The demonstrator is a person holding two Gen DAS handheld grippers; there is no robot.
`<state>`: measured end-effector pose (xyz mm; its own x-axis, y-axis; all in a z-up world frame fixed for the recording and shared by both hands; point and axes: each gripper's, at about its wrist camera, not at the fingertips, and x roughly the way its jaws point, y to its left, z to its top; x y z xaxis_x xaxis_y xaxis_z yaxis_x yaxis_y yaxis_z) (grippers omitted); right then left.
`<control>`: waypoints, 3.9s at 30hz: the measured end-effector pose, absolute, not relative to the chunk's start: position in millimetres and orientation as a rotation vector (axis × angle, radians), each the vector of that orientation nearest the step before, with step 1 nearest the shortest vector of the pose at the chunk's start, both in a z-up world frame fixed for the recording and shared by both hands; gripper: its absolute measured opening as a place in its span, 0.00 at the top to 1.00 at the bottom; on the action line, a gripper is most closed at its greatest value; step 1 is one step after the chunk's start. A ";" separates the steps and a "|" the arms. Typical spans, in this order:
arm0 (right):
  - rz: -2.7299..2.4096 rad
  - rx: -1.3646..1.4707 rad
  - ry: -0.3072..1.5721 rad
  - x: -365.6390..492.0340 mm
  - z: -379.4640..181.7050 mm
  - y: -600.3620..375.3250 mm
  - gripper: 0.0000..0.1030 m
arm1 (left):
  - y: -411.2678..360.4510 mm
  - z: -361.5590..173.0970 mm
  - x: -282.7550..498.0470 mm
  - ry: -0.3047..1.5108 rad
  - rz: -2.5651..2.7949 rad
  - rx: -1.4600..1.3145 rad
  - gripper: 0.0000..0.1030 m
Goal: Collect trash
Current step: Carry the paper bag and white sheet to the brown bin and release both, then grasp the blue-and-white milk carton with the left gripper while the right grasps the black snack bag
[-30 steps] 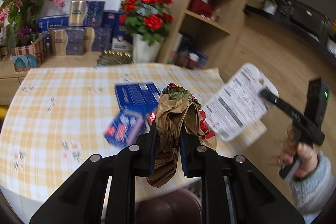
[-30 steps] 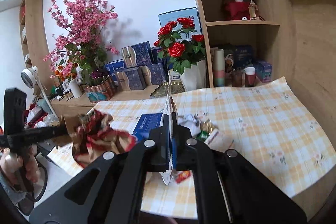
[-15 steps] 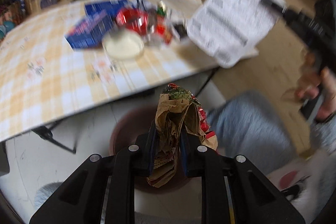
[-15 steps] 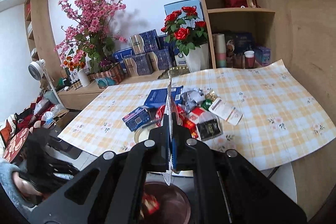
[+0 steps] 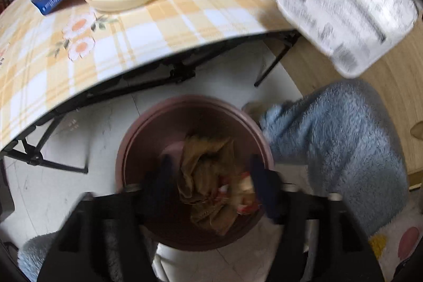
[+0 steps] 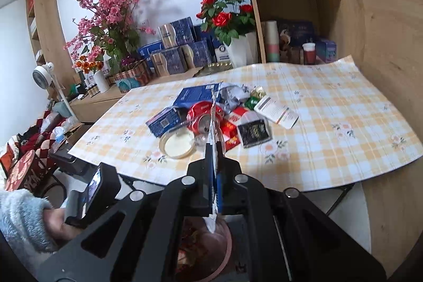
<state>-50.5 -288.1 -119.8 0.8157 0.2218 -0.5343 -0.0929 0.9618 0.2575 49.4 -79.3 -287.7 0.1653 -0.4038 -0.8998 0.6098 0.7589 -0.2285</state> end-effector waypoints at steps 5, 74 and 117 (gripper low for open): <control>0.244 0.234 0.652 -49.8 -142.1 -278.0 0.94 | -52.2 -254.2 50.7 1.076 -0.674 0.056 0.17; 0.078 0.173 0.822 14.1 -221.2 -242.6 0.06 | 16.9 -172.5 121.2 0.775 -0.449 -0.069 0.07; 0.131 0.090 0.934 178.0 -242.1 -315.9 0.30 | 32.8 -162.1 229.4 0.812 -0.385 -0.098 0.20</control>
<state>178.0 -315.9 -242.1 0.5876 0.1513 -0.7949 -0.0731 0.9883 0.1340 229.4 32.8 -162.1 0.6226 -0.3723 -0.6883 0.2977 0.9261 -0.2317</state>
